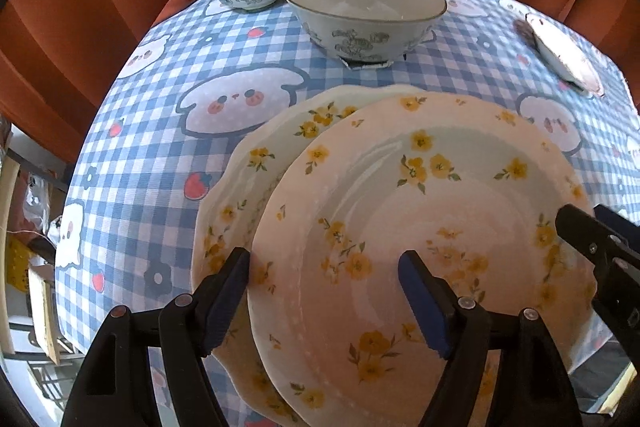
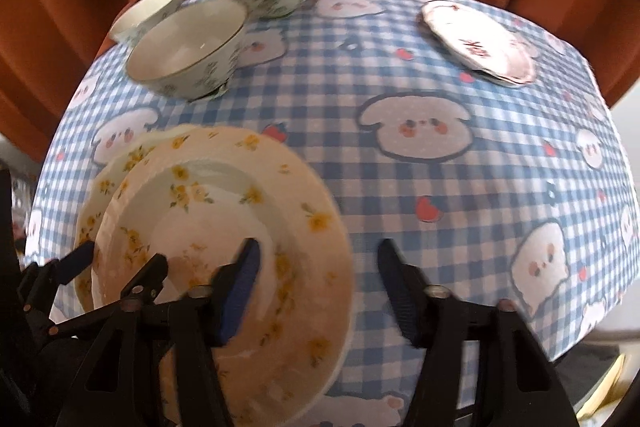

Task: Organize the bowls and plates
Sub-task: 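Lower the flat plate onto the deep plate with both tools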

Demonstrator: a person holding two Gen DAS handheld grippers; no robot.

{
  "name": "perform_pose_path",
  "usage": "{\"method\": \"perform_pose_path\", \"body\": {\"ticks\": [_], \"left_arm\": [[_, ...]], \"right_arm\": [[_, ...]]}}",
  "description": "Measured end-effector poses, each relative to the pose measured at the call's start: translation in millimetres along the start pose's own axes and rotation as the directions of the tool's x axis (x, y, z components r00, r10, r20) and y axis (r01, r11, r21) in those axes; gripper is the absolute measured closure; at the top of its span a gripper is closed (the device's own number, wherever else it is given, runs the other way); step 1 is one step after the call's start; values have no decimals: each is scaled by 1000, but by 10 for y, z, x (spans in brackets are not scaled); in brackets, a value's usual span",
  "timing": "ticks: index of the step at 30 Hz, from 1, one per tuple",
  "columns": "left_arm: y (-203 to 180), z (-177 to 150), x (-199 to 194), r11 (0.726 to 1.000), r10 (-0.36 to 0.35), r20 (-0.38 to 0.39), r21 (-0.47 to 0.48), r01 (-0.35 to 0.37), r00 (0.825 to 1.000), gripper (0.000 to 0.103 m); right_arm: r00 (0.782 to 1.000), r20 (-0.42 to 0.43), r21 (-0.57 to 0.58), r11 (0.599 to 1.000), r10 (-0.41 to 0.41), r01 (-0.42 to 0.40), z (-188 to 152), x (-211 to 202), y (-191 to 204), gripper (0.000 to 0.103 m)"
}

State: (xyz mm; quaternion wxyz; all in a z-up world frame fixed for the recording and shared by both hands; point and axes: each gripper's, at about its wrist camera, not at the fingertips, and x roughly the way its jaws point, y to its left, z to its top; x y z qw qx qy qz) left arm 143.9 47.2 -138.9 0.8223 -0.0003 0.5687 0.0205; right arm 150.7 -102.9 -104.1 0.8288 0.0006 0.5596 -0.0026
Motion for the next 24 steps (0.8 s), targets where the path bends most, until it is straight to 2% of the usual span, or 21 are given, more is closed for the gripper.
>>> {"method": "perform_pose_path", "body": {"ticks": [5, 11, 24], "left_arm": [[55, 16, -94, 999, -39, 20, 11, 39, 999, 25], [60, 30, -160, 997, -75, 32, 32, 74, 997, 25], [174, 51, -166, 998, -61, 38, 15, 60, 997, 25]], "right_arm": [[1000, -13, -1, 1000, 2, -2, -40, 34, 48, 70], [999, -39, -4, 1000, 5, -6, -14, 149, 141, 68], [998, -67, -28, 999, 22, -24, 69, 278, 321, 65]]}}
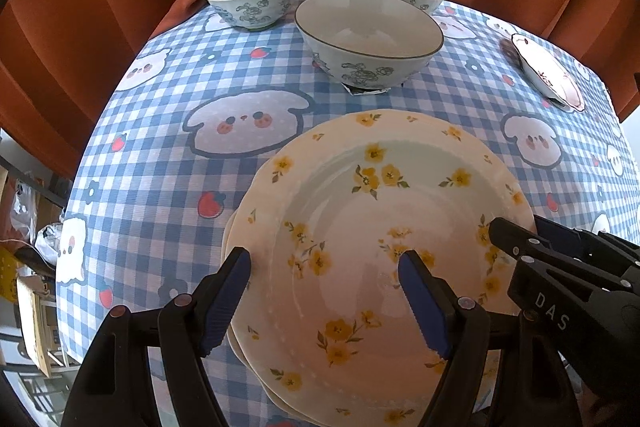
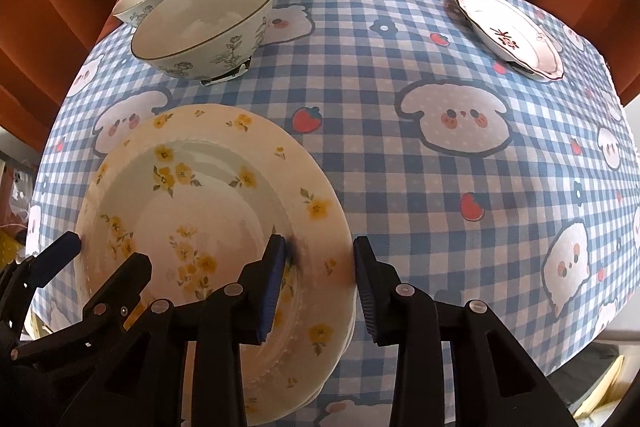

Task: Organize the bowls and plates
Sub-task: 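Lower the flat plate onto the deep plate with both tools, then open both tools and move them toward the red-patterned plate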

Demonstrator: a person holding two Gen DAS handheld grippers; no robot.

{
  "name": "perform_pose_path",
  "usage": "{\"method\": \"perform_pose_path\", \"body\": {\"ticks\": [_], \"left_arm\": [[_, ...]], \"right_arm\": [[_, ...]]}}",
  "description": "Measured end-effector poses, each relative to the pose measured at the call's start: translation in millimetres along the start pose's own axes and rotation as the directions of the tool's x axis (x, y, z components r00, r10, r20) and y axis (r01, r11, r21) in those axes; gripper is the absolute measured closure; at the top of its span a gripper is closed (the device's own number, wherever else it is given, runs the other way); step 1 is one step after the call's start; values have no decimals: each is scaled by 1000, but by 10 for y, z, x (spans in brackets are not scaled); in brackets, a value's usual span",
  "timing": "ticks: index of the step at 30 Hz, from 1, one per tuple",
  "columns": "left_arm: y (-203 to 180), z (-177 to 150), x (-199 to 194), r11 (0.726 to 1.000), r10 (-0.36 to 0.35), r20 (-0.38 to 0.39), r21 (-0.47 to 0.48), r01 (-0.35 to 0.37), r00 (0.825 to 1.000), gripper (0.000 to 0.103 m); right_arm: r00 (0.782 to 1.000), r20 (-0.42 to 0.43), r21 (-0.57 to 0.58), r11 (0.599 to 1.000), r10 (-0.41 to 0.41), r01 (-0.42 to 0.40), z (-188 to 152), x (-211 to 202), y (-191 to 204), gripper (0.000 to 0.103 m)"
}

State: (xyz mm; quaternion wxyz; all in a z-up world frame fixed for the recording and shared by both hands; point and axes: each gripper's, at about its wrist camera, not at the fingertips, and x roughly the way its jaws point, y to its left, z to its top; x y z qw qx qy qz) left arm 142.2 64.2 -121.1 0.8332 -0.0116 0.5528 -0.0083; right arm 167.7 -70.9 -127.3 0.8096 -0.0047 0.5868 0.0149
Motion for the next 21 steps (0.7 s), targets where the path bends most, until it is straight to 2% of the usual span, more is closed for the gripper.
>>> {"method": "perform_pose_path", "body": {"ticks": [8, 13, 19, 21], "left_arm": [[-8, -15, -99, 999, -14, 14, 34, 13, 1000, 25], [-29, 33, -200, 998, -40, 34, 48, 38, 999, 24], [-114, 134, -374, 996, -57, 65, 71, 52, 996, 23], [-158, 156, -407, 995, -58, 77, 80, 52, 995, 20]], "right_arm": [[1000, 1, 103, 994, 32, -32, -24, -58, -90, 64], [999, 34, 120, 992, 33, -36, -67, -225, -102, 63], [996, 94, 128, 991, 14, -26, -50, -517, -174, 54], [994, 112, 138, 990, 14, -30, -31, -574, -224, 48]]}}
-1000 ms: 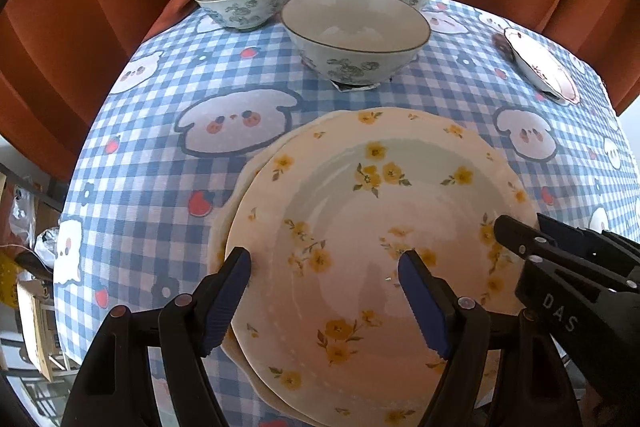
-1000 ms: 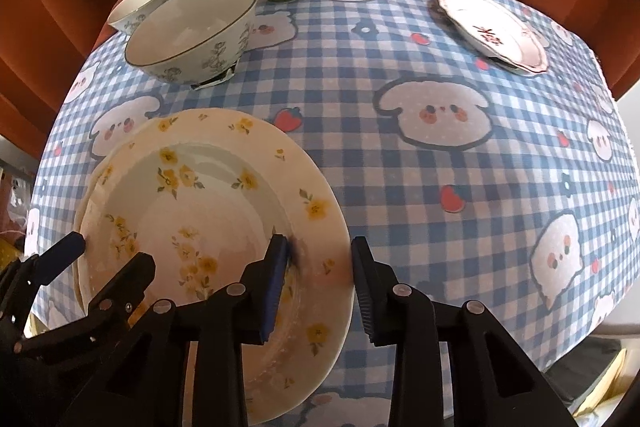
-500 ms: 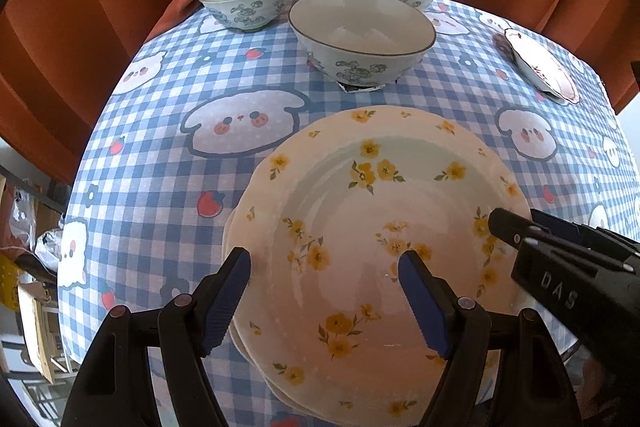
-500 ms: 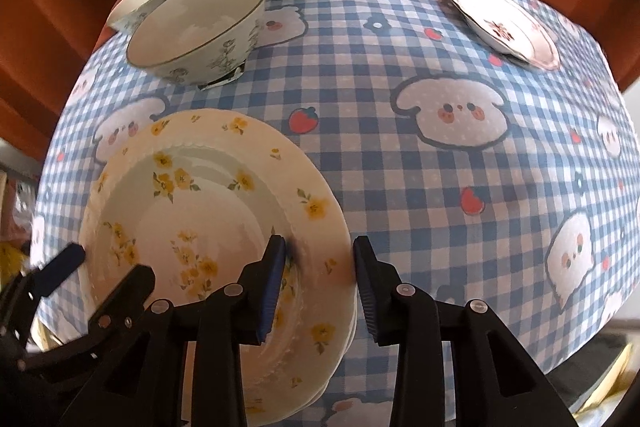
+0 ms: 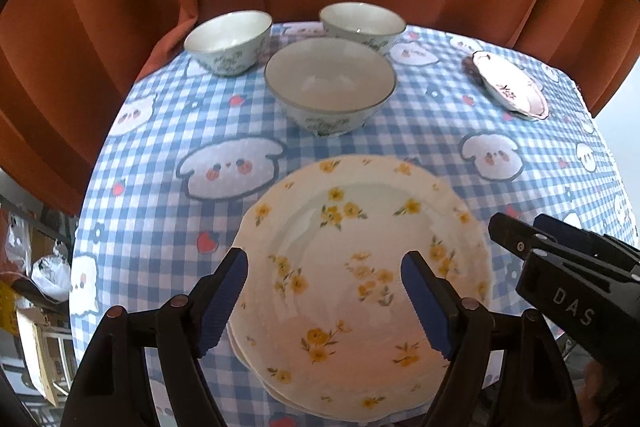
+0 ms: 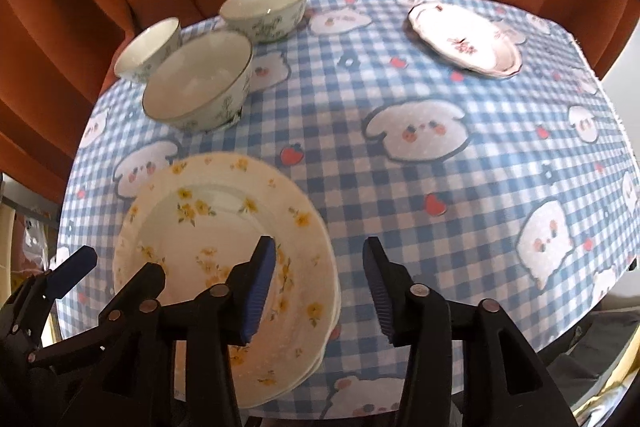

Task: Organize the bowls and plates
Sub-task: 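Open both tools and move them toward the red-patterned plate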

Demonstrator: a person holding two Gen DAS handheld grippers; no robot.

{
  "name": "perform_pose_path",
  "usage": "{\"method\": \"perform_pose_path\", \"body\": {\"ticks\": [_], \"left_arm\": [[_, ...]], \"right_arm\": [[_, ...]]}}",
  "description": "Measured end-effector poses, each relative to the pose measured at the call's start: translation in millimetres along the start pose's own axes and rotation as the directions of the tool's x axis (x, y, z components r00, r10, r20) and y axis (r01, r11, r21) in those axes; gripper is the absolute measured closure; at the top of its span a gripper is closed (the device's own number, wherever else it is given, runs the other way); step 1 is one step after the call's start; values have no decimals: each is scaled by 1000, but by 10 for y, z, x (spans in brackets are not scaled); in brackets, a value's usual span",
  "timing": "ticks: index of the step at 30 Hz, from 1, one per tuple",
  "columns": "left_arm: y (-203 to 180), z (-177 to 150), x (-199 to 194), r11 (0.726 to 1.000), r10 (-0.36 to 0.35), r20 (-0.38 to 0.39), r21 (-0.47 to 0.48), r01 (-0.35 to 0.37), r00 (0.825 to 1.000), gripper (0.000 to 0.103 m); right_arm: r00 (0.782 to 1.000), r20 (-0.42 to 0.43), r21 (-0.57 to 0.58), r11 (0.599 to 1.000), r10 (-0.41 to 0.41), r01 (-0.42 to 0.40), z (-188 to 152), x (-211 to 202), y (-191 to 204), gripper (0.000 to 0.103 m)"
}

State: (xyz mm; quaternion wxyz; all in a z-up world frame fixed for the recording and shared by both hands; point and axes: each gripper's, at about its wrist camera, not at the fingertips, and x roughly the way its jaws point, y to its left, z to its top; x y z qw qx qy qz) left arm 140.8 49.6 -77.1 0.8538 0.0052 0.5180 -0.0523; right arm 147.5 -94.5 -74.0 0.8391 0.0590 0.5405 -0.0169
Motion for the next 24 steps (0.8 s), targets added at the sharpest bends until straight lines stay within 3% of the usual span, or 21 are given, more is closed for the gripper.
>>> {"method": "perform_pose_path", "body": {"ticks": [3, 10, 24], "left_arm": [[-121, 37, -16, 1000, -3, 15, 11, 3, 1000, 18], [-496, 173, -39, 1000, 1, 50, 2, -1, 999, 17], [-1498, 638, 138, 999, 35, 72, -25, -33, 997, 17]], "right_arm": [[999, 35, 1, 1000, 22, -22, 44, -83, -90, 37], [997, 61, -49, 998, 47, -44, 187, -126, -301, 36], [994, 94, -83, 996, 50, -42, 726, -114, -1302, 31]]}}
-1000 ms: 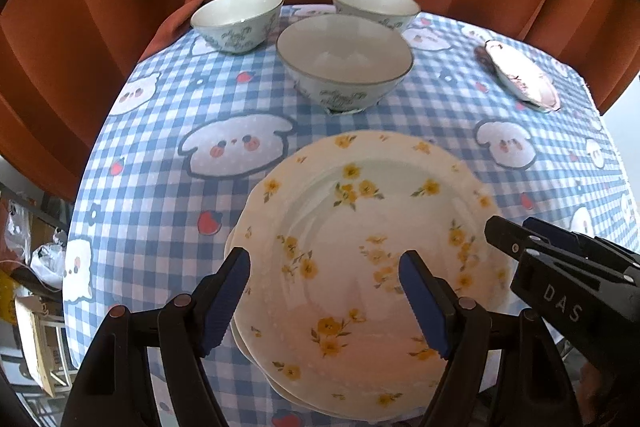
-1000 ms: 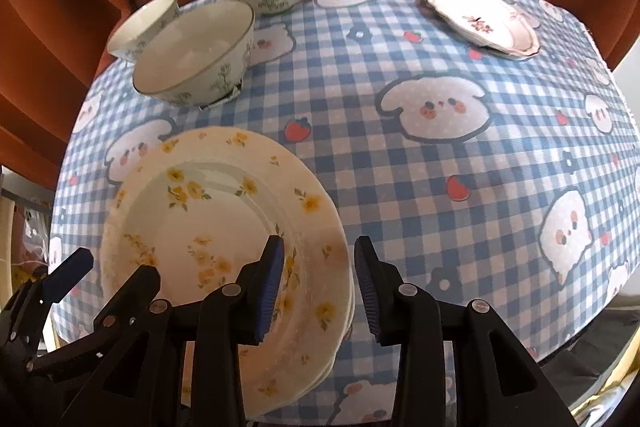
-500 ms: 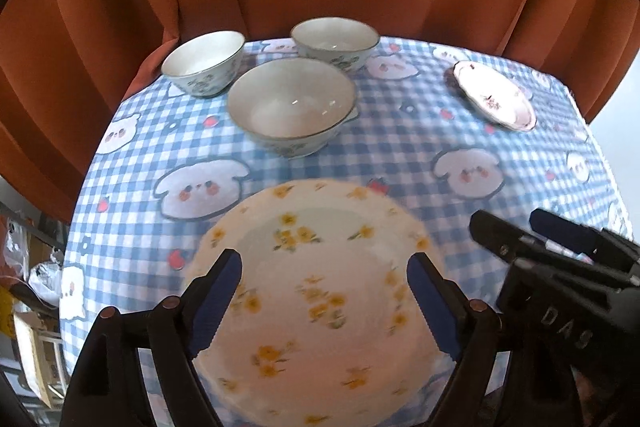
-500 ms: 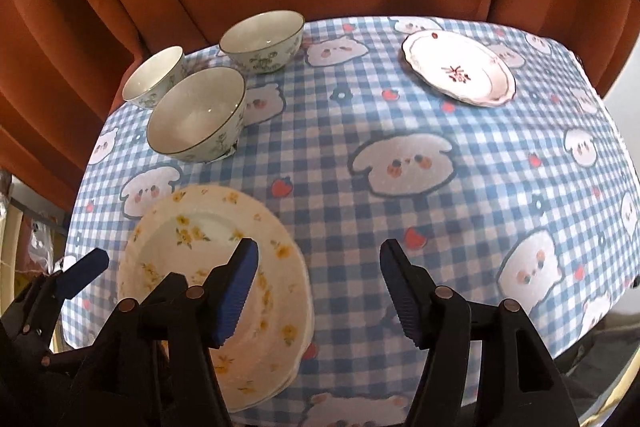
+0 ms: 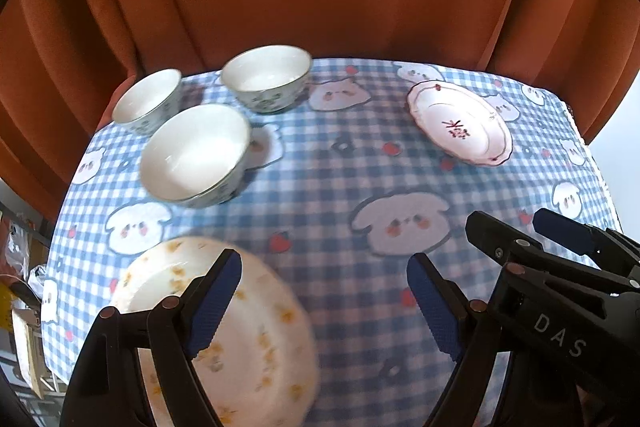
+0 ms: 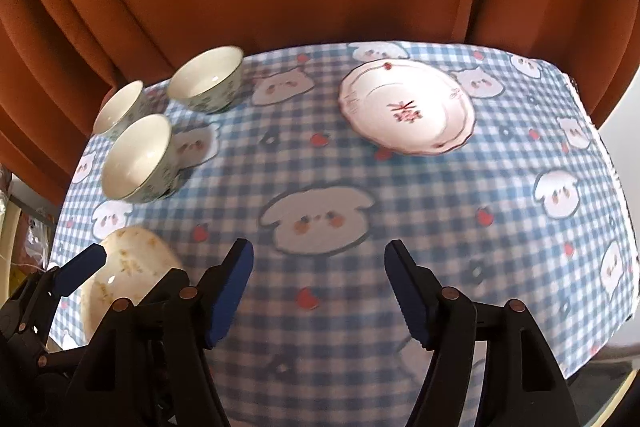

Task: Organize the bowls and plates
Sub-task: 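Open both tools and move them toward the red-patterned plate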

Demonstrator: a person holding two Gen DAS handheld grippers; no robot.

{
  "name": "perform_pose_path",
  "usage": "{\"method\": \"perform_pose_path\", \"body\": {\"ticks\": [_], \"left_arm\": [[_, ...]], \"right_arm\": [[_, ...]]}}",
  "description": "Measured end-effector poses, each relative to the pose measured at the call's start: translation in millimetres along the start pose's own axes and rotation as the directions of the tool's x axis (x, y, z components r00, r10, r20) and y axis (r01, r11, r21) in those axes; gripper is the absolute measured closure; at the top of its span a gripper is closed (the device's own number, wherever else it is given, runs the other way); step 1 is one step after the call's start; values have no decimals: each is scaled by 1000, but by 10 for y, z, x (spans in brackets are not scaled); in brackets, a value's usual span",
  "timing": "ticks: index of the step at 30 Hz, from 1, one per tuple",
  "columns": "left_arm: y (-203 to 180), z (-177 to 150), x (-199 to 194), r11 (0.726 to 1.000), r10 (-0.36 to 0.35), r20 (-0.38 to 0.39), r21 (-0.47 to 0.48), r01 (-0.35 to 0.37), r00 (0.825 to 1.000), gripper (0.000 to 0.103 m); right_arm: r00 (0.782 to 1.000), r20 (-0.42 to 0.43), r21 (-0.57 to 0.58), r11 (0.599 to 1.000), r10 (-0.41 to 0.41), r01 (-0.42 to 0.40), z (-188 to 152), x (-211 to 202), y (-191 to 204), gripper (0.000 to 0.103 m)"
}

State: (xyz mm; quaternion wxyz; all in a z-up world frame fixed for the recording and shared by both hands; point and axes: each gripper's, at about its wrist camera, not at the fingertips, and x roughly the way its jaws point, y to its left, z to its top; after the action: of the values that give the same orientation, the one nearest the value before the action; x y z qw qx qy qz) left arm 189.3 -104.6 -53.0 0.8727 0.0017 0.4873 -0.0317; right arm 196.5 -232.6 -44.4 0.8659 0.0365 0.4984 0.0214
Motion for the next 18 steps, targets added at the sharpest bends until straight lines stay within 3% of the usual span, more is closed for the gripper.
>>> {"method": "perform_pose_path", "body": {"ticks": [18], "left_arm": [[-969, 727, 596, 996, 81, 50, -47, -78, 996, 15]], "right_arm": [[997, 75, -67, 998, 26, -21, 759, 485, -1022, 23]]}}
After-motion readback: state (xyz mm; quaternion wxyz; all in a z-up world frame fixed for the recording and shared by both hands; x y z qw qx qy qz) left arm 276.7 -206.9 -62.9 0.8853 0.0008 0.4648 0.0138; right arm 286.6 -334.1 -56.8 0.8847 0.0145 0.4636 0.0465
